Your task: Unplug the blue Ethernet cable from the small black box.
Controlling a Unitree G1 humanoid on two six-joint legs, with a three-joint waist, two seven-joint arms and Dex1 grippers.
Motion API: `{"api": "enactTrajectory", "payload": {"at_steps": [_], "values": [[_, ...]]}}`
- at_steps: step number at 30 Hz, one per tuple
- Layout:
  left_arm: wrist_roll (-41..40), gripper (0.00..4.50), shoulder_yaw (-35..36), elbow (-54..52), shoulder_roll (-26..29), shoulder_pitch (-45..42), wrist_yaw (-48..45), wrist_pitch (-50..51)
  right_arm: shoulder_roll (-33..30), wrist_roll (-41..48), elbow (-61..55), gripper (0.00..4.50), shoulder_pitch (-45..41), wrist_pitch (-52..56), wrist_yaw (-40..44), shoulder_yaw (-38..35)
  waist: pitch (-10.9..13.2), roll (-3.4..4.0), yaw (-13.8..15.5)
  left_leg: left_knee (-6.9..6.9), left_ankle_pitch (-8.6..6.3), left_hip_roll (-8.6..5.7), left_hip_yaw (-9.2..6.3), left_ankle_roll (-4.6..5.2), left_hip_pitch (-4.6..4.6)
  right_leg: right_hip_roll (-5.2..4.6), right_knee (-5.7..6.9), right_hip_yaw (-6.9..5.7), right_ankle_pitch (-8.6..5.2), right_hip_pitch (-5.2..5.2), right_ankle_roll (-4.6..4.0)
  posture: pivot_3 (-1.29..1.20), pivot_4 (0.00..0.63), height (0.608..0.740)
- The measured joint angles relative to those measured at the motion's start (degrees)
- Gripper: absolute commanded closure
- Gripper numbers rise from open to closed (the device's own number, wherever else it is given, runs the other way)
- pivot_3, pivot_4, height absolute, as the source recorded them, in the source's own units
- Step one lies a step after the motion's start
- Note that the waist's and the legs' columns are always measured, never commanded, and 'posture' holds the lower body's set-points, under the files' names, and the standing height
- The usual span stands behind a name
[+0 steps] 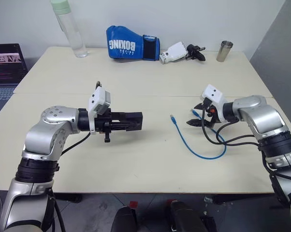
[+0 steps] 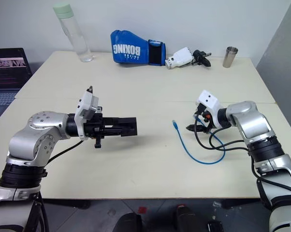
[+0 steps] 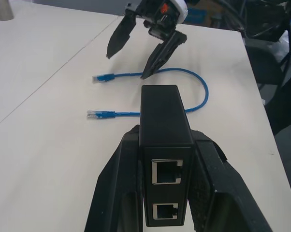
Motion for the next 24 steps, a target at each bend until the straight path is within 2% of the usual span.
{"api": "enactTrajectory", "payload": {"at_steps": [3, 8, 12, 17, 24], "values": [[0.7, 3.71, 1.5, 1.6, -0.5, 0.3, 3.4, -0.5, 0.4, 1.2, -2.3, 0.00, -0.6, 1.7, 1.2, -1.2, 0.0, 0.00, 0.0, -0.01, 0.00, 0.01, -0.02, 0.00, 0.01, 0.00, 0.00, -0.02, 0.00, 0.00, 0.00, 0.00, 0.150, 0.740], [4.6, 3.71, 2.4, 6.9, -3.2, 1.5, 11.6, -3.9, 3.5, 6.2, -13.5, 0.00, -0.7, 5.8, 3.9, -1.1, 0.0, 0.01, 0.0, -0.02, 0.00, 0.04, -0.07, 0.00, 0.00, 0.00, 0.05, -0.06, 0.00, -0.01, 0.00, 0.00, 0.150, 0.740], [8.2, 3.71, 5.3, 14.0, -7.4, 1.4, 21.7, -9.1, 7.6, 8.7, -19.2, 0.00, -0.9, 9.1, 2.4, -1.0, 0.0, 0.01, 0.3, 0.02, 0.00, 0.00, -0.07, 0.00, -0.01, -0.07, 0.06, -0.07, 0.01, 0.02, 0.00, 0.00, 0.150, 0.740], [13.5, 3.71, 7.9, 24.7, -13.3, -0.2, 34.7, -19.4, 13.4, 8.9, -19.0, 0.00, -3.1, 11.0, -2.0, -0.8, 0.0, -0.03, 0.5, 0.06, 0.01, -0.01, -0.05, -0.01, -0.02, -0.08, 0.06, -0.08, 0.02, 0.02, 0.00, 0.00, 0.150, 0.740], [18.1, 3.71, 10.7, 40.8, -17.8, -5.0, 49.2, -32.9, 18.7, 5.1, -12.9, 0.00, -4.6, 9.9, -8.7, 1.0, 0.0, -0.07, 0.6, 0.04, 0.02, -0.01, 0.00, -0.03, -0.05, -0.10, 0.06, -0.08, 0.03, -0.02, 0.00, 0.00, 0.150, 0.740]]}}
